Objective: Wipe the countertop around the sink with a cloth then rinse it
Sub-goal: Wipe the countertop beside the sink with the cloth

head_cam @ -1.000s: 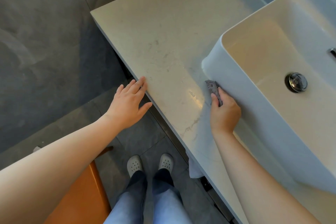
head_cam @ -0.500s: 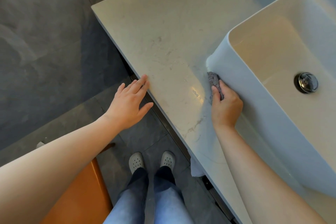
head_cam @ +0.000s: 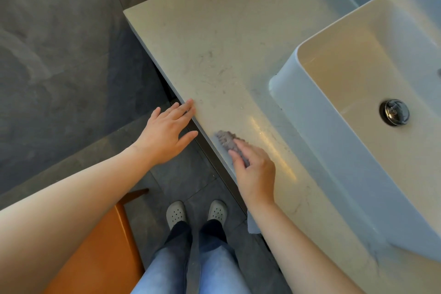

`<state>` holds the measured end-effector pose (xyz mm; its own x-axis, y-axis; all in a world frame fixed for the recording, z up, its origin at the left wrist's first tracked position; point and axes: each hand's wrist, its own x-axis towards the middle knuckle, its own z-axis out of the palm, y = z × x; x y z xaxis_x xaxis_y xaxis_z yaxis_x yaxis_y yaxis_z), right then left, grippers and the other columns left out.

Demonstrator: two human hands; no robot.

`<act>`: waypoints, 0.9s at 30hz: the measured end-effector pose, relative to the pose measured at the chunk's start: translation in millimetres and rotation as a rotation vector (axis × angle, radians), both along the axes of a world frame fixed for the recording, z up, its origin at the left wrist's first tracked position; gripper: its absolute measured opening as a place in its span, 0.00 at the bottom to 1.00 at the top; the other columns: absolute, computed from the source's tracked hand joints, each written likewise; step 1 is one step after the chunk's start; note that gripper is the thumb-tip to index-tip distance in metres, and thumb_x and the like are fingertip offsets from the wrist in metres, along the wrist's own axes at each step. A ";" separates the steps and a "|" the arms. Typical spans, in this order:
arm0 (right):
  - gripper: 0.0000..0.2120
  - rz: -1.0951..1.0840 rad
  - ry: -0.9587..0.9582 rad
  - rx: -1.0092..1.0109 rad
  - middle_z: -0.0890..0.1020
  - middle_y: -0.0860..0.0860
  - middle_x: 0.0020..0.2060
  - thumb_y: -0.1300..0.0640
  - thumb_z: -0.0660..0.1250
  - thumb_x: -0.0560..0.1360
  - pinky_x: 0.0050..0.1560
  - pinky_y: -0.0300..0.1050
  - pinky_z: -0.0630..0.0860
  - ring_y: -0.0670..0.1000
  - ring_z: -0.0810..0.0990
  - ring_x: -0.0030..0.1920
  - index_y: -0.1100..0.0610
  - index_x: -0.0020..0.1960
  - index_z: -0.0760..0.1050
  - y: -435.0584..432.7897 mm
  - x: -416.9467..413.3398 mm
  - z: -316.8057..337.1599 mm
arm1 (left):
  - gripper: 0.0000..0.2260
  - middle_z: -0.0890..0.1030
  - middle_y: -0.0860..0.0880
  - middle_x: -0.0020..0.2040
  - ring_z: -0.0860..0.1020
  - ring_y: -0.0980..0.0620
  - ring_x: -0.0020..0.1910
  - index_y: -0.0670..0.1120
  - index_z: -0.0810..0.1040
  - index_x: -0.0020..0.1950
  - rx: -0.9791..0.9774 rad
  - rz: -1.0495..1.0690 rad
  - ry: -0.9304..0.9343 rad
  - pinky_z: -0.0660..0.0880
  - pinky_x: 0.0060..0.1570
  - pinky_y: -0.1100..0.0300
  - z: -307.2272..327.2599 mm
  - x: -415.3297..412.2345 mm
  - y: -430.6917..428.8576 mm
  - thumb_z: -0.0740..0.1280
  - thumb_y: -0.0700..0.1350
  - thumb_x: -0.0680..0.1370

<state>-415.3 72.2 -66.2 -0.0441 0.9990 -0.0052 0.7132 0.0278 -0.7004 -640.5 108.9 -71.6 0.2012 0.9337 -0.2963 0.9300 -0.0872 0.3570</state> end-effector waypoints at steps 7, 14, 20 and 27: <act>0.14 -0.244 0.229 -0.038 0.83 0.43 0.49 0.58 0.71 0.73 0.50 0.31 0.76 0.38 0.82 0.46 0.56 0.59 0.79 28.5 17.6 33.2 | 0.28 0.43 0.59 0.76 0.49 0.50 0.77 0.53 0.49 0.78 -0.032 -0.010 -0.023 0.48 0.74 0.41 2.8 -5.0 2.0 0.52 0.59 0.80; 0.15 -0.220 -0.208 0.119 0.83 0.53 0.55 0.58 0.65 0.76 0.53 0.42 0.73 0.54 0.81 0.55 0.58 0.62 0.78 113.2 27.1 5.5 | 0.29 0.44 0.57 0.78 0.49 0.50 0.77 0.52 0.48 0.78 -0.027 0.015 -0.019 0.48 0.74 0.42 2.1 0.6 -0.1 0.52 0.59 0.80; 0.15 -0.363 -0.086 0.156 0.82 0.55 0.56 0.59 0.65 0.76 0.56 0.44 0.72 0.55 0.80 0.56 0.60 0.62 0.78 119.0 6.6 -9.4 | 0.29 0.43 0.57 0.78 0.47 0.48 0.77 0.52 0.47 0.78 -0.006 0.013 -0.004 0.45 0.73 0.39 -1.2 1.0 -2.2 0.50 0.60 0.80; 0.14 -0.238 -0.106 0.199 0.84 0.56 0.51 0.59 0.66 0.76 0.56 0.45 0.71 0.59 0.79 0.53 0.62 0.60 0.78 122.0 11.5 -14.4 | 0.35 0.50 0.53 0.78 0.46 0.47 0.77 0.50 0.54 0.77 0.055 -0.026 0.000 0.43 0.73 0.38 0.1 -1.9 0.5 0.45 0.67 0.75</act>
<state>-403.8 194.3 -80.6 0.1811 0.9630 0.1995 0.7845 -0.0191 -0.6198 -642.4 109.4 -71.5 0.2256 0.9430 -0.2445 0.9272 -0.1309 0.3509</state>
